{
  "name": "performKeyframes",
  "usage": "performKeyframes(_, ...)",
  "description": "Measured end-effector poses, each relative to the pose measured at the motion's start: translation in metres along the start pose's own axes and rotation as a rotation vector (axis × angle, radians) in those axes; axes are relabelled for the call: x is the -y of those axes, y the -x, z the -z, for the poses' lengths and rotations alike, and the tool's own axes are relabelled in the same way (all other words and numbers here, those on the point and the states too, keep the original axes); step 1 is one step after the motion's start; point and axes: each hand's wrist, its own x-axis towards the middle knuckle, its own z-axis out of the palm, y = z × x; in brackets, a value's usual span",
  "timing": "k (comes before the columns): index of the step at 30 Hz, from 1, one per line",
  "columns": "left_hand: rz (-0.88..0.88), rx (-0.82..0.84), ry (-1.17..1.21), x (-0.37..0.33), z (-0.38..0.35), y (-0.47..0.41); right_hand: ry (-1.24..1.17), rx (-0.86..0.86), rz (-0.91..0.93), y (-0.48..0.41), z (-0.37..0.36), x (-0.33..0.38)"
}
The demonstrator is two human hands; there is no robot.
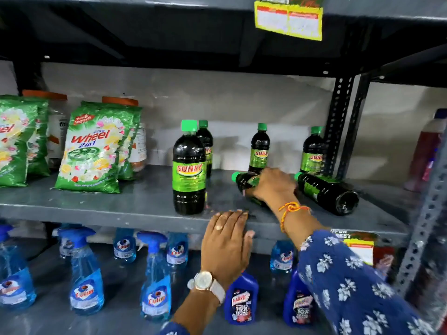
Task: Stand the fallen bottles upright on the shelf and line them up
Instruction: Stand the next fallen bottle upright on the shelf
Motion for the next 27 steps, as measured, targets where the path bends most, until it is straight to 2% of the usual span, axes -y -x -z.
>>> performKeyframes(2, 0.003, -0.072, 0.005, 0.001, -0.009, 0.0, 0.029, -0.025, 0.026, -0.004, -0.004, -0.002)
performKeyframes(4, -0.016, -0.135, 0.004, 0.005, -0.014, 0.001, -0.056, -0.08, 0.031, -0.005, -0.006, -0.007)
performKeyframes(10, -0.029, -0.271, 0.004, 0.006, -0.024, 0.0, -0.79, -0.235, -0.077, -0.015, -0.006, -0.03)
performKeyframes(16, -0.065, -0.296, -0.026, 0.007, -0.027, -0.001, -1.106, -0.305, 0.027, -0.006, -0.03, -0.036)
performKeyframes(21, -0.053, -0.275, -0.025, 0.006, -0.025, -0.001, -1.146, -0.242, 0.028, -0.002, -0.037, -0.038)
performKeyframes(25, -0.049, -0.253, -0.015, 0.006, -0.024, 0.0, -0.978, -0.282, 0.014, -0.005, -0.041, -0.036)
performKeyframes(27, -0.048, -0.242, -0.009, 0.007, -0.024, 0.0, -0.983, -0.305, -0.029, -0.006, -0.042, -0.037)
